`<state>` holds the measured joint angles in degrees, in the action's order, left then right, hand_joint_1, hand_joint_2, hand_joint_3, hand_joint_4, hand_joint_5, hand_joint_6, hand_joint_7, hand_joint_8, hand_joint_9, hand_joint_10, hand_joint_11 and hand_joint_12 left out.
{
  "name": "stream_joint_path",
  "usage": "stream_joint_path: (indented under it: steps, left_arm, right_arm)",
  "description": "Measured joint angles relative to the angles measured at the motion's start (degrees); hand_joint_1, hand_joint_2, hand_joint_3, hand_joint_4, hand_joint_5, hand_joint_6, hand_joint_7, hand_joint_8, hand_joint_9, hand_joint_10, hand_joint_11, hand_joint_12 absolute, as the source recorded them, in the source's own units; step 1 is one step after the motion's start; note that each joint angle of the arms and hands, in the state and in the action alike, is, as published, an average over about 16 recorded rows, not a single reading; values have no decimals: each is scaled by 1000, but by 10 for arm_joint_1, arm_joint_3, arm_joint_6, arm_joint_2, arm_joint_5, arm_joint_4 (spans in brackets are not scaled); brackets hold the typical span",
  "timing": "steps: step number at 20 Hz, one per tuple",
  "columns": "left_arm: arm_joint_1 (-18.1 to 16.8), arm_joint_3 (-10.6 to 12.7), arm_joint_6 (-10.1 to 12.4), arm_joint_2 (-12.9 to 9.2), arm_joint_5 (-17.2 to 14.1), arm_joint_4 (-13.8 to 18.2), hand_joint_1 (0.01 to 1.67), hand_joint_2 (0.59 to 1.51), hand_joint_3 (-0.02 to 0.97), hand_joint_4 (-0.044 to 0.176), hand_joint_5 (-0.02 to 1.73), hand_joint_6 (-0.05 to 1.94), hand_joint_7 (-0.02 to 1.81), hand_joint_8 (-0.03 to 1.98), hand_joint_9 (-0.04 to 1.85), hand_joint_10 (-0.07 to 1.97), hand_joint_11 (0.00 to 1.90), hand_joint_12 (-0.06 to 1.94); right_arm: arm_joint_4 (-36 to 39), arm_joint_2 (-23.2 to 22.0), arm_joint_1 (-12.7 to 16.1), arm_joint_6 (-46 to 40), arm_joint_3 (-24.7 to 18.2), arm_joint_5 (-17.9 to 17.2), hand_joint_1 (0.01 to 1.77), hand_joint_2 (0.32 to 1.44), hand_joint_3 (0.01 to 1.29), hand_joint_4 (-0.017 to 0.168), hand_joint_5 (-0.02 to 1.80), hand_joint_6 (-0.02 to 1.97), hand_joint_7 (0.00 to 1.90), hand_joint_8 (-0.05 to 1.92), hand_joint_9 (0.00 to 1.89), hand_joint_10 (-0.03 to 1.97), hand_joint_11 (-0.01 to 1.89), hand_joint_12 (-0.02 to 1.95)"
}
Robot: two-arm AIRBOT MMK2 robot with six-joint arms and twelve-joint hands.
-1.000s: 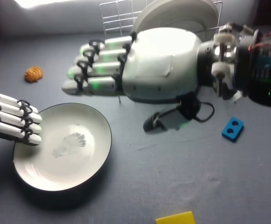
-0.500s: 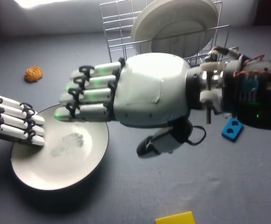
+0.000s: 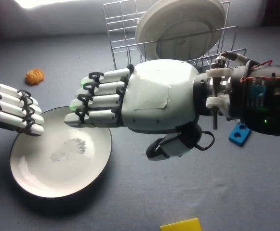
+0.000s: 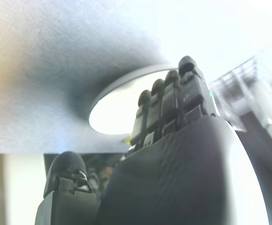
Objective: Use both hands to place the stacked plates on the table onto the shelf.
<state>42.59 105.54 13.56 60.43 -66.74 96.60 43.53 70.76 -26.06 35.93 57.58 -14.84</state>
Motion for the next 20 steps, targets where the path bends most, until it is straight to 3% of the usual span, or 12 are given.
stream_joint_path:
  steps: [7, 20]
  left_arm:
    - [4, 4, -3, -2, 5, -5, 17, 1131, 10, 0, 37, 20, 27, 6, 10, -2, 21, 29]
    - [51, 6, -12, 6, 31, -24, 17, 1139, 11, 0, 39, 9, 13, -2, -12, -28, 28, 11]
  right_arm:
    - [0, -3, 5, 0, 0, 1, 1040, 986, 13, 5, 17, 15, 12, -1, 21, 22, 21, 5]
    - [-8, 17, 7, 0, 21, 0, 999, 991, 13, 5, 18, 15, 12, 0, 21, 21, 21, 5]
